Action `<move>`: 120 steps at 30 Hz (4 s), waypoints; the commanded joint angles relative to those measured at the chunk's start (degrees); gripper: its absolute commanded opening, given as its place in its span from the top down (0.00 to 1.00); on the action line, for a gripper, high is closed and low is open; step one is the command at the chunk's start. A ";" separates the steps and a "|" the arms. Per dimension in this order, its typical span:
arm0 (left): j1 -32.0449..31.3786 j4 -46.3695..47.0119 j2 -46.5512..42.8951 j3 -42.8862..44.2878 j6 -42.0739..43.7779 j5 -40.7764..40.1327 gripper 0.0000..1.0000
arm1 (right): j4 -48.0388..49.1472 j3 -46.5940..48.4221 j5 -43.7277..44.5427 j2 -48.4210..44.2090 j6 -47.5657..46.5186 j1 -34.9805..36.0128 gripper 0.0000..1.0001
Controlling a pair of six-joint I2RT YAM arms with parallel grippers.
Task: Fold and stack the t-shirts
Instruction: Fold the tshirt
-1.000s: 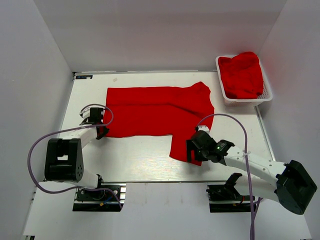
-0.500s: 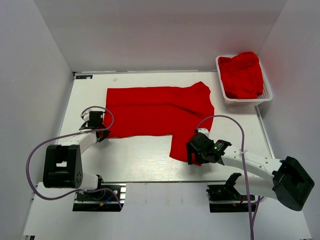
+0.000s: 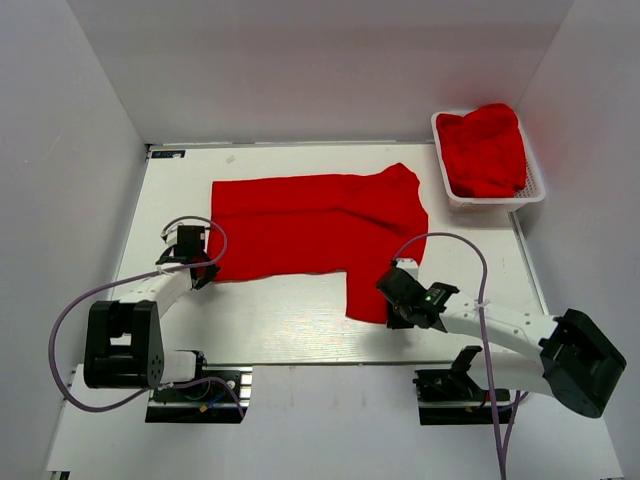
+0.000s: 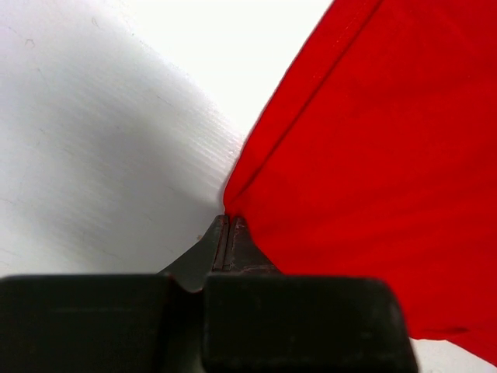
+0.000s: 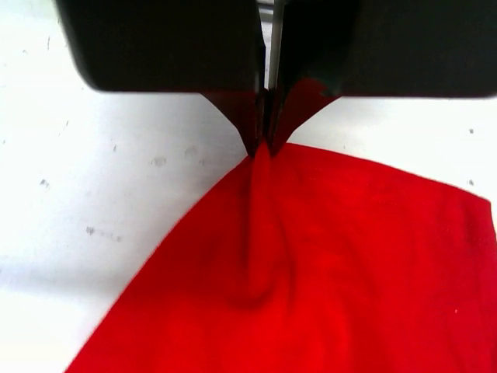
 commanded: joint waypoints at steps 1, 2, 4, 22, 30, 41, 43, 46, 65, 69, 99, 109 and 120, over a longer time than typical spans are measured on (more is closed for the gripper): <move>-0.24 -2.93 -2.51 0.49 0.81 0.03 1.00 | -3.57 -1.03 -2.13 -2.20 2.48 0.44 1.00; -0.24 -3.63 -3.64 1.19 0.81 0.03 1.00 | -4.45 -0.93 -2.48 -2.91 2.48 0.44 1.00; -0.24 -6.26 -4.96 1.98 0.10 0.03 1.00 | -5.85 -0.67 -5.11 -5.97 1.87 0.52 1.00; -0.06 -12.08 -2.08 13.93 -1.83 1.35 1.00 | -9.74 18.13 8.76 0.33 -3.31 -7.28 1.00; -0.06 -11.55 7.31 21.48 -1.30 0.29 1.00 | -4.46 27.62 8.94 9.46 -9.12 -17.65 1.00; -0.06 -13.30 17.61 32.48 -1.30 -4.01 1.00 | -0.59 43.44 3.32 21.51 -17.73 -27.07 1.00; 0.47 -13.31 18.49 33.37 -2.00 -4.62 1.00 | -0.15 44.59 2.26 24.15 -18.96 -28.39 1.00; 1.08 -13.31 19.63 34.68 -2.53 -5.16 1.00 | 1.34 47.05 1.03 26.52 -21.60 -29.71 1.00; 2.75 -7.51 32.37 43.47 1.41 -2.43 1.00 | 7.32 59.36 -7.49 42.17 -28.37 -36.39 1.00; 2.75 -7.51 35.01 46.10 2.65 -2.43 1.00 | 12.58 60.85 -7.93 47.08 -32.22 -36.91 1.00; -0.06 -13.76 43.89 62.72 14.87 14.96 0.00 | 5.65 44.34 -28.15 34.62 -26.71 -35.69 0.10; -1.12 -13.32 45.49 48.18 10.92 12.07 0.00 | 6.80 49.15 -27.80 46.80 -23.98 -35.86 0.10; -10.68 -13.32 23.87 11.67 -0.24 23.46 0.00 | -2.34 78.85 -32.71 70.37 -23.97 -35.42 0.10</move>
